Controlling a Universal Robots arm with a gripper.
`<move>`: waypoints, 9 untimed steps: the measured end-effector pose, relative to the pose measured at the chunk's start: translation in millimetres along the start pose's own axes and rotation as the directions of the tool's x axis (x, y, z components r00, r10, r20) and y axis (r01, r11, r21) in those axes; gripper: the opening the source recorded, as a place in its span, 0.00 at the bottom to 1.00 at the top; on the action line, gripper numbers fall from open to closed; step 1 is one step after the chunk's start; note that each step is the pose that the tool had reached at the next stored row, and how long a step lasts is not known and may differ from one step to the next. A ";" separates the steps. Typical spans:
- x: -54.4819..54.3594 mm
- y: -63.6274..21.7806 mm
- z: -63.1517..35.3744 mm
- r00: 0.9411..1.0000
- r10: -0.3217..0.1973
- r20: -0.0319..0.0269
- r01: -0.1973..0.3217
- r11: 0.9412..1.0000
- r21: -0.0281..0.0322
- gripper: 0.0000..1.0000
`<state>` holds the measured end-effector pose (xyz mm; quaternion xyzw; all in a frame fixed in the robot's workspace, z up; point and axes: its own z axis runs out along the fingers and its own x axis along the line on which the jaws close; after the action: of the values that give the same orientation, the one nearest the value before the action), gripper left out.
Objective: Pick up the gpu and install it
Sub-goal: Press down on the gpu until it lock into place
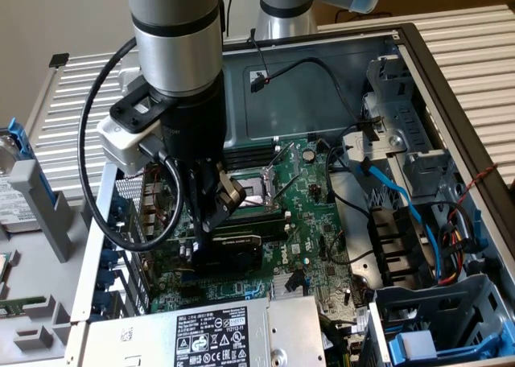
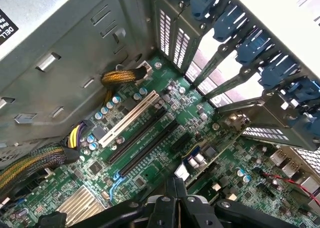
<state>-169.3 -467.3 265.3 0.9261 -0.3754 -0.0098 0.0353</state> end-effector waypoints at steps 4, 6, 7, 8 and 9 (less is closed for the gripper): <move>0.4 1.6 -15.6 1.000 0.000 0.001 0.000 1.000 0.002 0.11; 0.5 2.2 -23.7 1.000 0.000 0.001 0.000 1.000 0.003 0.11; 0.5 2.5 -26.9 1.000 0.000 0.001 0.000 1.000 0.003 0.11; 0.6 2.7 -30.3 1.000 0.000 0.001 0.000 1.000 0.003 0.11; 0.6 3.0 -33.7 1.000 0.000 0.001 0.000 1.000 0.003 0.11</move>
<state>-169.5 -467.8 299.1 0.9262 -0.3755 -0.0097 0.0338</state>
